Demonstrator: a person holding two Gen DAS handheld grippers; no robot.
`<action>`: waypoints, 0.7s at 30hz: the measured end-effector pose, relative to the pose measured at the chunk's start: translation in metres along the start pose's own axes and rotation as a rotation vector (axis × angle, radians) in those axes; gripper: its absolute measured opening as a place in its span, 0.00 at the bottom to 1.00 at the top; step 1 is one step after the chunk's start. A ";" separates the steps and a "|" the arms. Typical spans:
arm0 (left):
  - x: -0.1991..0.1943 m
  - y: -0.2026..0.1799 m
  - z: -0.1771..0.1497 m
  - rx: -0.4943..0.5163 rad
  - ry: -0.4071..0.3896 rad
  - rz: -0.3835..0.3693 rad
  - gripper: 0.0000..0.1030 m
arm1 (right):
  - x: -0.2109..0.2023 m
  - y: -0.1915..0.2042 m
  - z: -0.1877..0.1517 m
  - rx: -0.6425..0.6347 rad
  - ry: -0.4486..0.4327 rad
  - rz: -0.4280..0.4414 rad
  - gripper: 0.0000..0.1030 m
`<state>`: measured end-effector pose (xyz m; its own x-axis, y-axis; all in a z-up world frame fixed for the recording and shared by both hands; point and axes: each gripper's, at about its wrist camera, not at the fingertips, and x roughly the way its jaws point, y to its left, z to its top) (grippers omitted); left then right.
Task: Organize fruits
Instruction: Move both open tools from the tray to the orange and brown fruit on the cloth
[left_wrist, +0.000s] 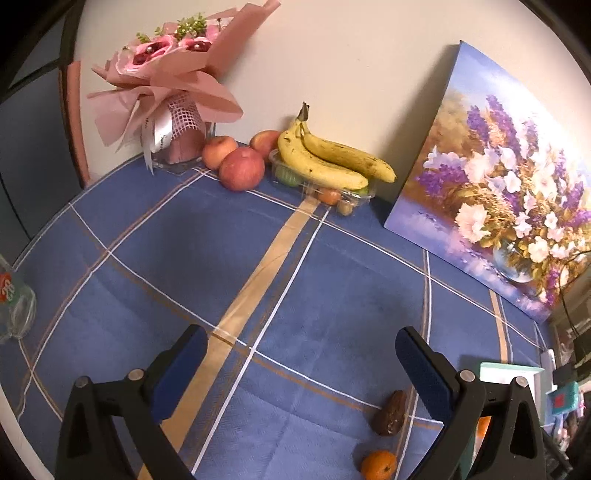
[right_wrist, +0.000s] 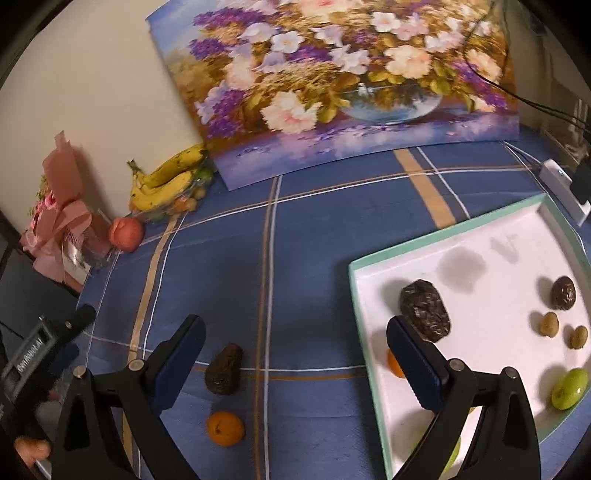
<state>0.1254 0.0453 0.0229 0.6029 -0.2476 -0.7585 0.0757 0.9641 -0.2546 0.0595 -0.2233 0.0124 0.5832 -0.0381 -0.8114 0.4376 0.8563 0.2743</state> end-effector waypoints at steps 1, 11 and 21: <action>-0.002 0.002 0.000 -0.008 -0.002 -0.010 1.00 | 0.001 0.003 -0.001 -0.010 0.007 -0.001 0.96; 0.007 0.001 -0.013 0.137 0.126 0.057 1.00 | 0.016 0.022 -0.023 -0.061 0.130 0.002 0.93; 0.006 0.015 -0.024 0.204 0.162 0.168 0.97 | 0.033 0.044 -0.055 -0.121 0.255 0.004 0.85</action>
<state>0.1112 0.0563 0.0006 0.4870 -0.0790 -0.8698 0.1529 0.9882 -0.0041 0.0605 -0.1590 -0.0305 0.3871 0.0832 -0.9183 0.3414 0.9122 0.2265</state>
